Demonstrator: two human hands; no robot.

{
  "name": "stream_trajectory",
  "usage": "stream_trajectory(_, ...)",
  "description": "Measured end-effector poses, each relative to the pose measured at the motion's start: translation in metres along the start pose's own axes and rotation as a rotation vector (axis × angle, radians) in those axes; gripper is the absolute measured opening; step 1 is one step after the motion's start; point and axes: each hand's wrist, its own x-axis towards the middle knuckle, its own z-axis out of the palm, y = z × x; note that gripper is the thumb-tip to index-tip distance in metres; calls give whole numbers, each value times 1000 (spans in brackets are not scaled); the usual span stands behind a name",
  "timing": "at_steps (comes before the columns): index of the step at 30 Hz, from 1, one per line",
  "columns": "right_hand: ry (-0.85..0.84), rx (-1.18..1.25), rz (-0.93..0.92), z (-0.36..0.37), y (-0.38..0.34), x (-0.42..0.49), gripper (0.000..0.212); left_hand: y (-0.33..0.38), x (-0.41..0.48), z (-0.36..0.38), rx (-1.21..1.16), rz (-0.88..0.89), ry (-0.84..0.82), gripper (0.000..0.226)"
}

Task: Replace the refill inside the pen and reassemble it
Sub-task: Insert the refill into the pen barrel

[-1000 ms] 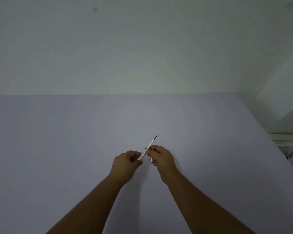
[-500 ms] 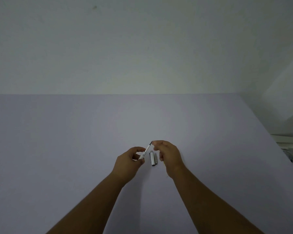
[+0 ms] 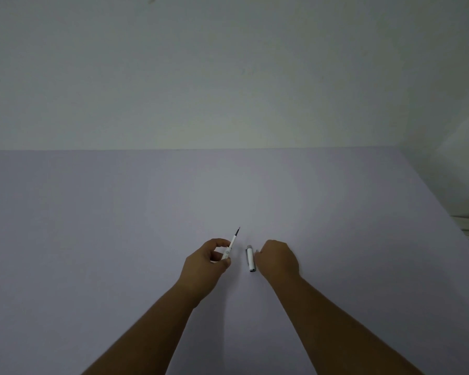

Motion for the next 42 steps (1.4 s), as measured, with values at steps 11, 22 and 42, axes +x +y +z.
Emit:
stream_trajectory(11,140,1044,-27,-37,-19,-9,17,6,-2,-4,75,43,-30,23)
stream_trajectory(22,17,1133,-121,-46,-20,-35,14,19,-16,-1,115,84,-21,23)
stream_trajectory(42,-85,1041,-229,-59,-17,-78,11,40,-46,-6,95,181,63,17)
